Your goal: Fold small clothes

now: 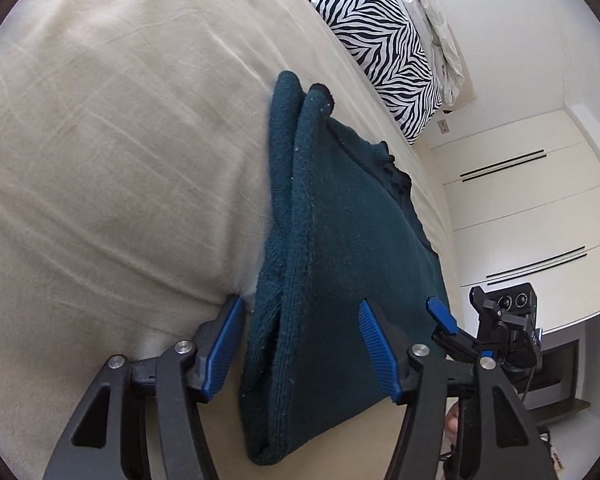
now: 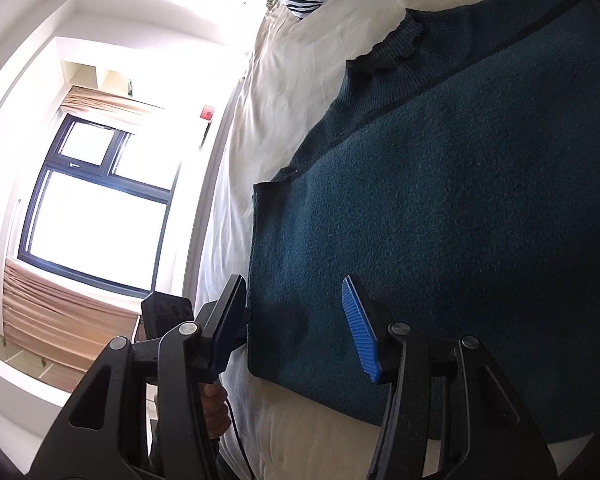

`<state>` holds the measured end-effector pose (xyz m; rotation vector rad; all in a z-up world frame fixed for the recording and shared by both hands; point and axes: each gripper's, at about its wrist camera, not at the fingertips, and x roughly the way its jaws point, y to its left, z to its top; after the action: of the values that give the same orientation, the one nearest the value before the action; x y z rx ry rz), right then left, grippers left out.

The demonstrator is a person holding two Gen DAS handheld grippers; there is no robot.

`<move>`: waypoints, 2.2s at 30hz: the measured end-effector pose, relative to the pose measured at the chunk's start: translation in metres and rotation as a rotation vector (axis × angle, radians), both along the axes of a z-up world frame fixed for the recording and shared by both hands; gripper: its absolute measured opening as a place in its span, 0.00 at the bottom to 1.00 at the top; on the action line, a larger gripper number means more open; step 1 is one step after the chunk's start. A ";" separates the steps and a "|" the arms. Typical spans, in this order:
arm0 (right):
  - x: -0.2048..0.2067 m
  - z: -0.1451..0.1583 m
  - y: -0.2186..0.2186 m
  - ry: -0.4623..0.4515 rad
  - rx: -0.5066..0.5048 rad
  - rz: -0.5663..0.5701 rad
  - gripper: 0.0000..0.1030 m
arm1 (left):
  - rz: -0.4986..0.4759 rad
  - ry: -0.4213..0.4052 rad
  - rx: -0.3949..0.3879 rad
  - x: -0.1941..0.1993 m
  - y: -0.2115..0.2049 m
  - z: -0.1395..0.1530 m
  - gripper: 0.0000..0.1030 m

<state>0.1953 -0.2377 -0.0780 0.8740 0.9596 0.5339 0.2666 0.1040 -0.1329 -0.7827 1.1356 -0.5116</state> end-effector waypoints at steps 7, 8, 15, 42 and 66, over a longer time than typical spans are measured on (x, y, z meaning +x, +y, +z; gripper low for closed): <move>0.013 0.001 0.011 0.015 0.030 0.036 0.48 | -0.069 0.033 -0.062 -0.011 -0.018 -0.003 0.52; 0.016 -0.001 0.013 0.023 0.036 0.041 0.48 | -0.050 0.042 -0.084 -0.012 -0.014 -0.006 0.48; 0.042 -0.013 0.031 0.072 0.038 0.086 0.49 | 0.021 0.116 -0.184 -0.009 0.003 -0.021 0.17; 0.008 -0.002 -0.159 0.037 0.321 -0.088 0.65 | -0.296 -0.142 -0.051 0.019 -0.242 0.090 0.11; 0.012 0.007 -0.160 0.100 -0.206 -0.092 0.14 | -0.323 -0.236 0.065 -0.028 -0.231 0.070 0.49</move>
<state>0.2078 -0.3973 -0.0706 0.7600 1.0398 0.3088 0.2390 -0.1266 -0.0630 -0.4683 1.0565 -0.8108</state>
